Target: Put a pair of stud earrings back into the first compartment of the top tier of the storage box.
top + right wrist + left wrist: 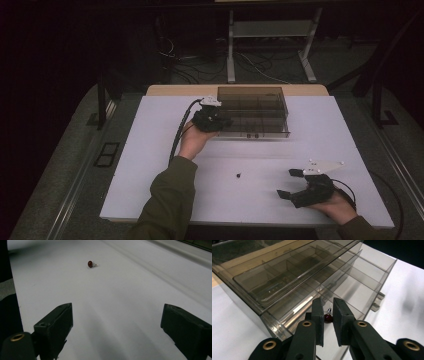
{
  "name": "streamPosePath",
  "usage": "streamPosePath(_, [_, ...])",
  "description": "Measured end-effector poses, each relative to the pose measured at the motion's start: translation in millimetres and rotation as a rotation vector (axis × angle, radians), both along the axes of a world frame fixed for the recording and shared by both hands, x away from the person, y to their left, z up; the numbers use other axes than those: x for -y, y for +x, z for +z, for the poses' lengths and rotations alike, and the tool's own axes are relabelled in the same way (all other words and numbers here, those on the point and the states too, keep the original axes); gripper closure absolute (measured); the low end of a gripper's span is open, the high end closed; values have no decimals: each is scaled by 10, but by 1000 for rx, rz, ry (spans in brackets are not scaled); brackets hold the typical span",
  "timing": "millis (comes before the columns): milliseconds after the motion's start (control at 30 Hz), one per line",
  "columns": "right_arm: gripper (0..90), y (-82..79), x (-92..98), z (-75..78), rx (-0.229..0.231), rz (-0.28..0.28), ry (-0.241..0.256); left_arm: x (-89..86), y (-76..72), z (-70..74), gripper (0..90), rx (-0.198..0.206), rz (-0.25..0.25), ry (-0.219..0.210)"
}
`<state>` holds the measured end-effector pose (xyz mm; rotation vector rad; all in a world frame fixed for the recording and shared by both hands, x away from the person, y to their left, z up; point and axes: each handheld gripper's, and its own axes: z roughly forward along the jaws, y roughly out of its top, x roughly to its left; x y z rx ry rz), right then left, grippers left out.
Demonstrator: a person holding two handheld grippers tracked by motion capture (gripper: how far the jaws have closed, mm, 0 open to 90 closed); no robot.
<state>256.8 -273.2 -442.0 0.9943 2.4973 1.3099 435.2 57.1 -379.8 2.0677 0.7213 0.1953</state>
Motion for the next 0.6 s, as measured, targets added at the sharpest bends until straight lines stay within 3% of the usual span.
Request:
streamPosePath(267, [101, 0, 6, -2, 0, 0, 2, 30, -4, -16, 762, 3, 2, 14])
streamPosePath(600, [101, 2, 6, -3, -1, -2, 1, 8, -52, 45, 698, 7, -15, -2])
